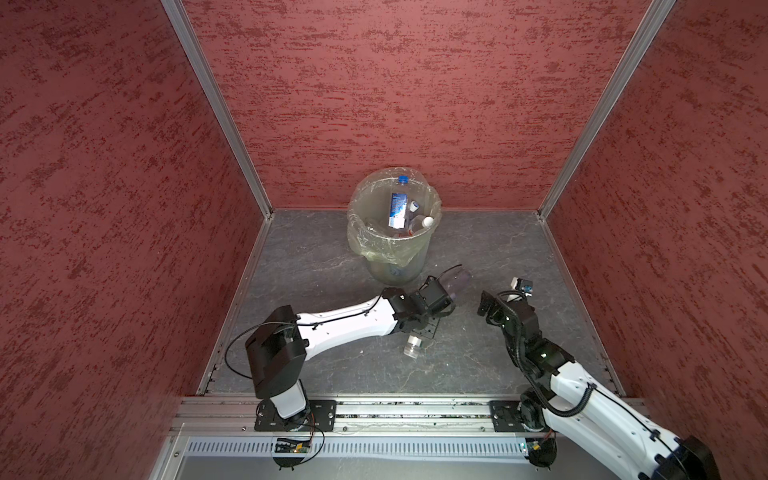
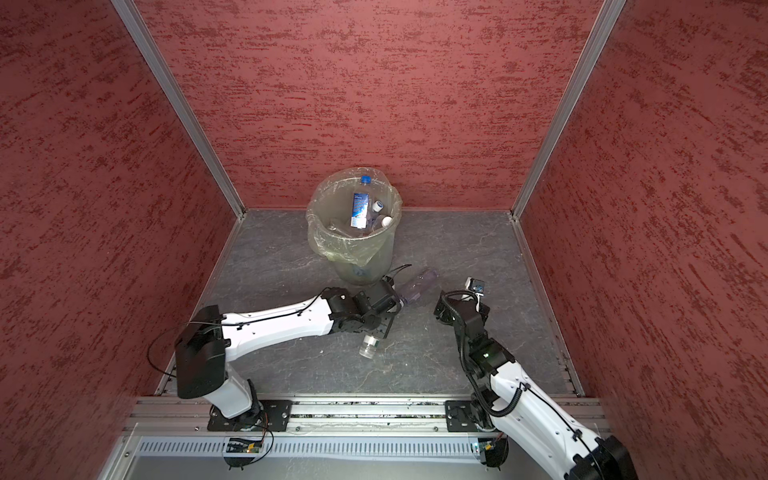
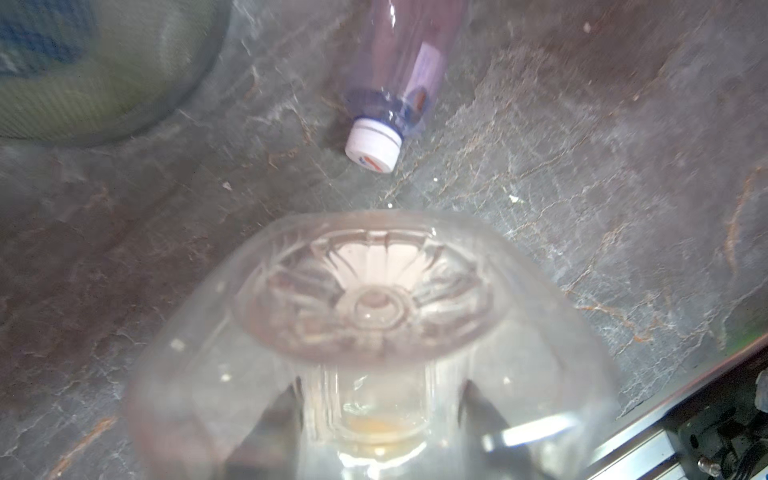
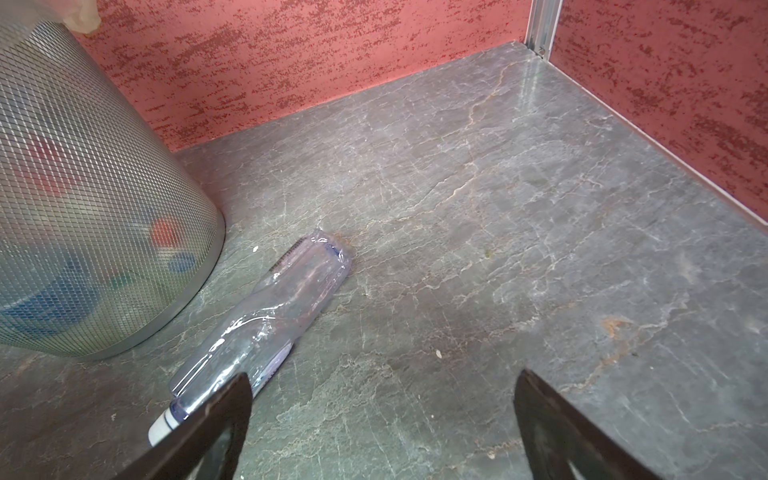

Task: Throw the plastic bottles in the bin
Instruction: 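Lift the green-label bottle with the left gripper toward the bin, then carry the green-label bottle over the bin and open the left gripper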

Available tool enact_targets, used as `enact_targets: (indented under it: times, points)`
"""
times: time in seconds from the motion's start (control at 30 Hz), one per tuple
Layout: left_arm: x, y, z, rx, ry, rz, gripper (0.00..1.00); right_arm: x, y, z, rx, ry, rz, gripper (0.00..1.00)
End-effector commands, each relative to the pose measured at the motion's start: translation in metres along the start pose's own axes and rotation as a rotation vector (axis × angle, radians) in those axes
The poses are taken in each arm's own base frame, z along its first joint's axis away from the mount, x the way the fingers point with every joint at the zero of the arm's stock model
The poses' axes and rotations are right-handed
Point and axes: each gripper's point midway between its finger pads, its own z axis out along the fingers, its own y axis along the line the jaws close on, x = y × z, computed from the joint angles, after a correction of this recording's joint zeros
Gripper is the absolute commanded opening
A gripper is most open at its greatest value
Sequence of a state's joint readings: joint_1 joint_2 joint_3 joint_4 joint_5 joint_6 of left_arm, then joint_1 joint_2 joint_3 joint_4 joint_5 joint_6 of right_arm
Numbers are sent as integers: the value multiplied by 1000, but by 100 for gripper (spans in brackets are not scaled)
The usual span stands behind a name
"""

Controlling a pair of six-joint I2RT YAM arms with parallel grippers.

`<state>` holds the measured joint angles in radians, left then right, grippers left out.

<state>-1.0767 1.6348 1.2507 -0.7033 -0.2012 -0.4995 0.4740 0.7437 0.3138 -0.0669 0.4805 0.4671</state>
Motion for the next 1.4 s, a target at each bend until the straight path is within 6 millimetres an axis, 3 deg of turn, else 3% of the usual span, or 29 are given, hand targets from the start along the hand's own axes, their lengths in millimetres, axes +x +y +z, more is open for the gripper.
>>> enact_targets:
  times: [0.0, 0.3, 0.57, 0.97, 1.17, 1.37]
  points:
    - [-24, 6, -27, 3, -163, -21, 51, -22, 6, -2, -9, -57, 49, 98]
    - [-37, 40, -101, -9, -446, -60, 51, -19, 5, 1, -1, -53, 49, 98]
    - [-25, 83, -173, -55, -627, -98, 52, -19, 4, 1, 3, -58, 48, 98]
    - [7, 131, -234, -51, -741, -185, 53, -19, 4, 1, 4, -57, 48, 98]
    - [0, 130, -254, -21, -797, -160, 53, -19, 4, 1, 2, -58, 48, 98]
    - [-45, 116, -282, -64, -883, -74, 53, -20, 5, 1, -1, -57, 47, 98]
